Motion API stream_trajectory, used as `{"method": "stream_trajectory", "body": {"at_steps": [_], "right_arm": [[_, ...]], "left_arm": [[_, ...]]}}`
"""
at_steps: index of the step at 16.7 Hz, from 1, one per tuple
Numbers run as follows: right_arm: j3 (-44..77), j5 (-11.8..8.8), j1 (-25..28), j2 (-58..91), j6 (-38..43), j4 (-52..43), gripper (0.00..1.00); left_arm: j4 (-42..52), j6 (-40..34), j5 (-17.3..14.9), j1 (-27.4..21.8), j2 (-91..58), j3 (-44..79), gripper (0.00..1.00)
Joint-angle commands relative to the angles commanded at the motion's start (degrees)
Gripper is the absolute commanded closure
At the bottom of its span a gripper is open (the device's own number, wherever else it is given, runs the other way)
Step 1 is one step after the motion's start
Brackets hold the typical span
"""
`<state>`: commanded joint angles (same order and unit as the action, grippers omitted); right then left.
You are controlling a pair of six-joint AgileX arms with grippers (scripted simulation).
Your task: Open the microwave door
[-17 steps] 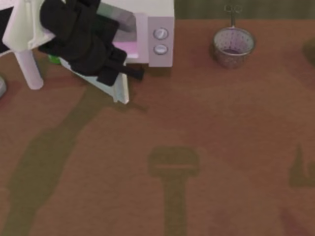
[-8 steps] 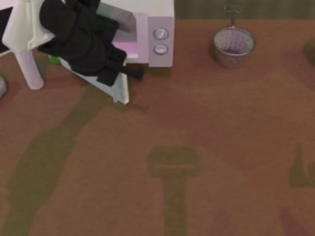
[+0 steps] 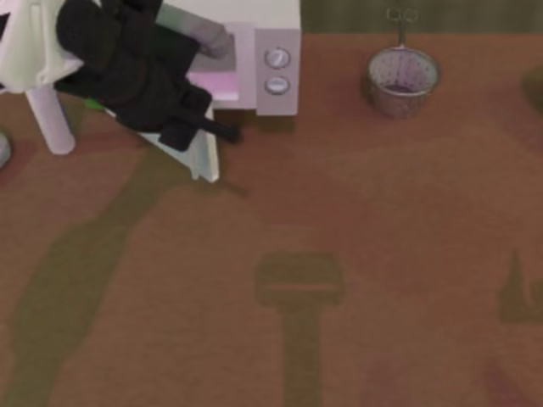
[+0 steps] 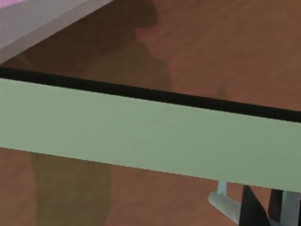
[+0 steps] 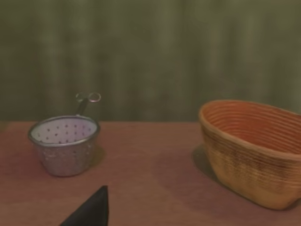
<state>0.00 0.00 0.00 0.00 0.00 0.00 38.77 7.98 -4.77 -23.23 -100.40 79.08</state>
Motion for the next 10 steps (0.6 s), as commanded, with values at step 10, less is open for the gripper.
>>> {"method": "stream_trajectory", "body": {"at_steps": [10], "right_arm": [[0.0,0.0,0.0,0.0,0.0,0.0,0.0]], "left_arm": [[0.28,6.02,-3.19,2.35,2.34,-2.52,1.0]]}}
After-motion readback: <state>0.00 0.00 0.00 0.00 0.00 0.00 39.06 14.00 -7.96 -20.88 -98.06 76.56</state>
